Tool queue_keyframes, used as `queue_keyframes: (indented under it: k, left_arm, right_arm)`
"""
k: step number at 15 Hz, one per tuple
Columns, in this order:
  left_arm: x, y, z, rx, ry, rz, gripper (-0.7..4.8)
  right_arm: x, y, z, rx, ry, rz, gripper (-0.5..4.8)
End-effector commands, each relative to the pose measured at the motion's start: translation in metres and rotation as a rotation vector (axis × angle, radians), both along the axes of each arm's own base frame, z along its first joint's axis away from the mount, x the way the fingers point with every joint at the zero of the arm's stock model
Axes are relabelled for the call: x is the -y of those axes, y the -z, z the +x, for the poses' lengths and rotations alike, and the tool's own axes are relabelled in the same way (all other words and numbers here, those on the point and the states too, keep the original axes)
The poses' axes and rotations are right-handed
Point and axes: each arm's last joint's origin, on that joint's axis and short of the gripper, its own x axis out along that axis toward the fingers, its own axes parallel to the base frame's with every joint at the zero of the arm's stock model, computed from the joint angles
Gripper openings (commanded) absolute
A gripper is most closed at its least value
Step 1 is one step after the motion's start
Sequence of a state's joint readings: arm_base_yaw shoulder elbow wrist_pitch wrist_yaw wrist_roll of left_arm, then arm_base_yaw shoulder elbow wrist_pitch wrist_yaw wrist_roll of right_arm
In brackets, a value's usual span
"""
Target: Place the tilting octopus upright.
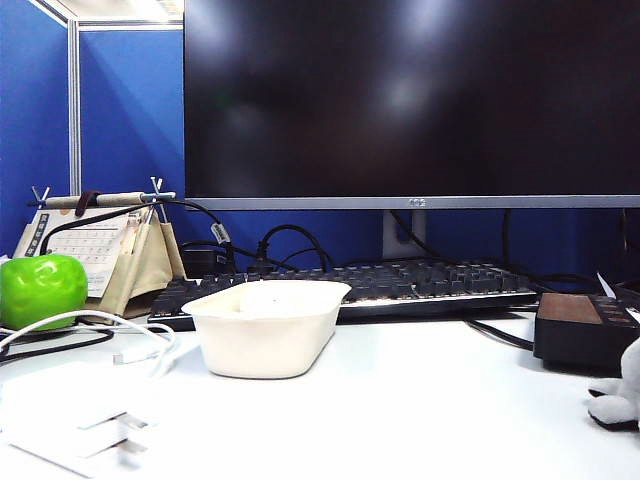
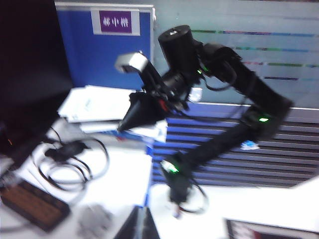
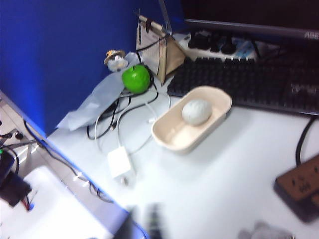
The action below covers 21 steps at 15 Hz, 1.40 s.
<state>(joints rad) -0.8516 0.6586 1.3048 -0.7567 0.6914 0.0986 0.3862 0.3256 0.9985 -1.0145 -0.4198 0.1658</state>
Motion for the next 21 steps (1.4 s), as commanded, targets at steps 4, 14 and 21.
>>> queue_keyframes:
  k: [4,14,21]
  left_arm:
    - [-0.056,0.016,-0.049,-0.031,-0.003,-0.02,-0.06]
    - [-0.039,0.042,-0.014,0.097,-0.573,0.012,-0.05]
    - [-0.04,0.052,-0.015,0.052,-0.565,0.108,-0.05]
  right_arm:
    - [0.004,-0.004,-0.005,0.176,0.045,-0.089,0.08]
    - [-0.013,0.028,0.046,0.312,0.171,-0.026,0.08]
    - [-0.012,0.04,0.044,0.199,0.161,-0.083,0.08]
